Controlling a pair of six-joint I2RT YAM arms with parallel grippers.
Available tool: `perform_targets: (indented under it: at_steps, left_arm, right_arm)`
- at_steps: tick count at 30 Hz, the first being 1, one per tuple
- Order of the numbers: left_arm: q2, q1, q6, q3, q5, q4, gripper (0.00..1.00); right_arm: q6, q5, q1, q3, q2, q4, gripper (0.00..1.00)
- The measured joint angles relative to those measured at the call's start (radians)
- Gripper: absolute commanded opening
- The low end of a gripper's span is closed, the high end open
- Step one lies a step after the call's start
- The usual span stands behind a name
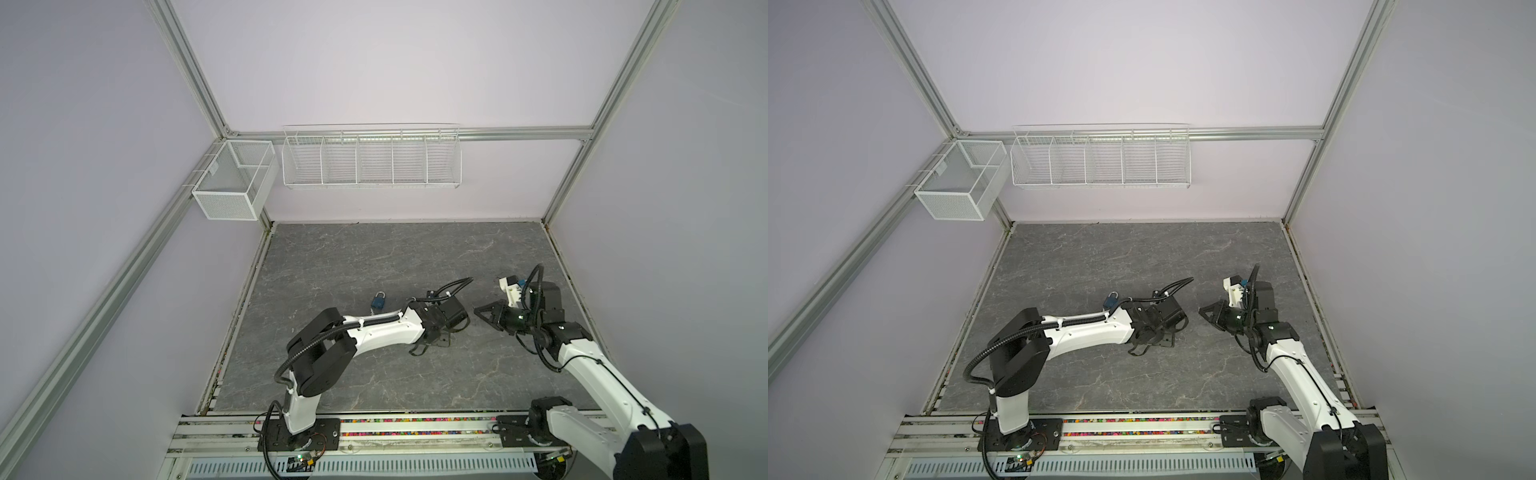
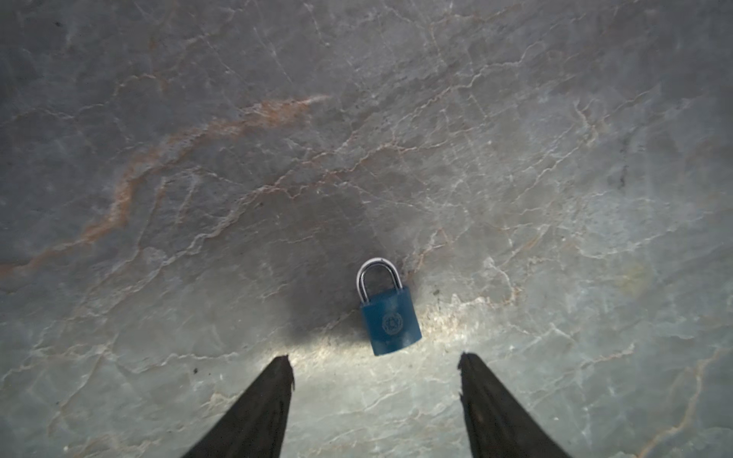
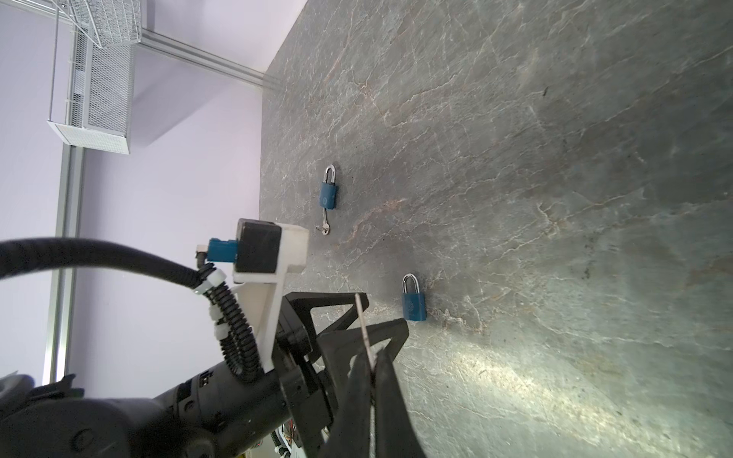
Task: Unlock with the key
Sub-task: 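Lower the left gripper and close it on the small blue padlock body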
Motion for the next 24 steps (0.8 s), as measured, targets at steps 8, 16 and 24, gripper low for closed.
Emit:
perform_targets:
  at_steps: [8, 16, 24]
  left_arm:
    - [0.085, 0.0, -0.001, 0.092, -0.024, -0.059, 0.66]
    - [0.132, 0.003, 0.003, 0.142, -0.047, -0.105, 0.63]
    - [0.123, 0.021, 0.004, 0.09, -0.035, -0.087, 0.59]
  right_arm:
    - [-0.013, -0.002, 0.0, 0.001, -0.019, -0.014, 0.06]
    - [-0.018, -0.003, -0.001, 0.013, -0.019, -0.025, 0.06]
    - [-0.024, -0.003, -0.001, 0.016, -0.019, -0.036, 0.06]
